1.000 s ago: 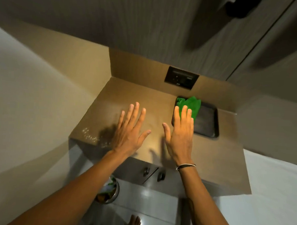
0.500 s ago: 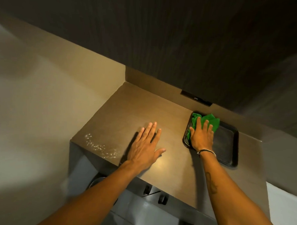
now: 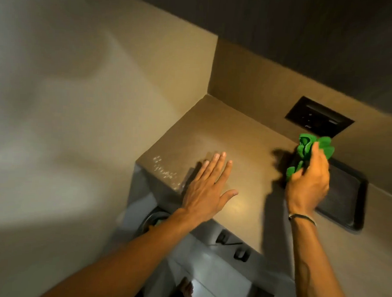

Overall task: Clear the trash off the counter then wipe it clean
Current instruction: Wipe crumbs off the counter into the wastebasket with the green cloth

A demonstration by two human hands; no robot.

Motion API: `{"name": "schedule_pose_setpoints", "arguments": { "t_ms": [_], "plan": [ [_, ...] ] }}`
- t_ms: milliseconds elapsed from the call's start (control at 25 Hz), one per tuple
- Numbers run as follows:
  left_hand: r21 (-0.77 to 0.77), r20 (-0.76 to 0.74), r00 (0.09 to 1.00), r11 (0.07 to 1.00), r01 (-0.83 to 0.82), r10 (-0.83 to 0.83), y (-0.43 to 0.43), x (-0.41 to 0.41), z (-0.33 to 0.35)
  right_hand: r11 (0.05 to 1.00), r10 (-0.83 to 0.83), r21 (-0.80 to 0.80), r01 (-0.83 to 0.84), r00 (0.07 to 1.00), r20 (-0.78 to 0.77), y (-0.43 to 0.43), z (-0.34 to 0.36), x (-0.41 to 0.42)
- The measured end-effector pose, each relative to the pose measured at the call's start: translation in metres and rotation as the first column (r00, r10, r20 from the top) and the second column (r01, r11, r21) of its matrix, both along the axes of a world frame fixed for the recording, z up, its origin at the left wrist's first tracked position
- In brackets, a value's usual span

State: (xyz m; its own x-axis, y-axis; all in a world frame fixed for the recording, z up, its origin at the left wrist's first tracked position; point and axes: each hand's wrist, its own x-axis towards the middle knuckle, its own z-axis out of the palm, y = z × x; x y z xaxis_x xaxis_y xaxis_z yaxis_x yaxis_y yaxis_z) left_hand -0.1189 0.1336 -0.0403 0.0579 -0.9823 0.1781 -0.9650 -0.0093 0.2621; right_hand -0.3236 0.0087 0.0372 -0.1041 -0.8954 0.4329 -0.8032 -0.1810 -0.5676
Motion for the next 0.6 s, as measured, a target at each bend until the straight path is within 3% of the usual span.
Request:
{"name": "schedule_pose_setpoints", "arguments": {
  "t_ms": [120, 320, 440, 600],
  "plan": [
    [-0.036, -0.05, 0.994, 0.994, -0.1, 0.098, 0.065, 0.036, -0.015, 0.955, 0.275, -0.111, -0.274, 0.961, -0.012, 0.108, -0.022, 0.058],
    [0.114, -0.107, 0.961, 0.963, -0.243, 0.255, 0.184, 0.092, -0.075, 0.785, 0.618, 0.091, -0.612, 0.783, -0.069, 0.283, -0.116, 0.137],
    [0.242, -0.124, 0.935, 0.924, -0.295, 0.332, 0.242, 0.115, -0.131, 0.694, 0.701, 0.321, -0.645, 0.706, -0.097, 0.316, -0.186, 0.151],
    [0.4, -0.129, 0.89, 0.844, -0.356, 0.437, 0.276, 0.123, -0.232, 0.615, 0.721, 0.553, -0.562, 0.686, -0.104, 0.315, -0.293, 0.147]
  ]
}}
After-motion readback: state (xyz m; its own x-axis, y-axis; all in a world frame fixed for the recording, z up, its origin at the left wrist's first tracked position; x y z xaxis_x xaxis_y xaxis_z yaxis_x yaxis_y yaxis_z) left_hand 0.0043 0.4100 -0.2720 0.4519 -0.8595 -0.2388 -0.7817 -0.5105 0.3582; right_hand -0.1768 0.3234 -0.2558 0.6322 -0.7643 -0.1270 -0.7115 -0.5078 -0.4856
